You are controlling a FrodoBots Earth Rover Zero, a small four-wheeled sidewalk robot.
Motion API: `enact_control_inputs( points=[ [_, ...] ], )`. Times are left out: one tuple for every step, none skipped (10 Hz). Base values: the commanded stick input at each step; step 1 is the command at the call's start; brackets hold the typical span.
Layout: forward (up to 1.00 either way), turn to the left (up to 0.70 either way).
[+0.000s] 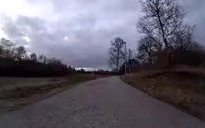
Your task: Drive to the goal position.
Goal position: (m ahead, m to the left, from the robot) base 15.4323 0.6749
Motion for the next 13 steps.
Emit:
enact_control_inputs(
  points=[
    [0.50,0.00],
    [0.50,0.00],
    [0.50,0.00],
    [0.50,0.00],
    [0.50,0.00],
    [0.50,0.00],
    [0.50,0.00],
    [0.50,0.00],
    [0.50,0.00],
    [0.50,0.00],
    [0.50,0.00],
    [0.50,0.00],
    [0.50,0.00]
  ],
)
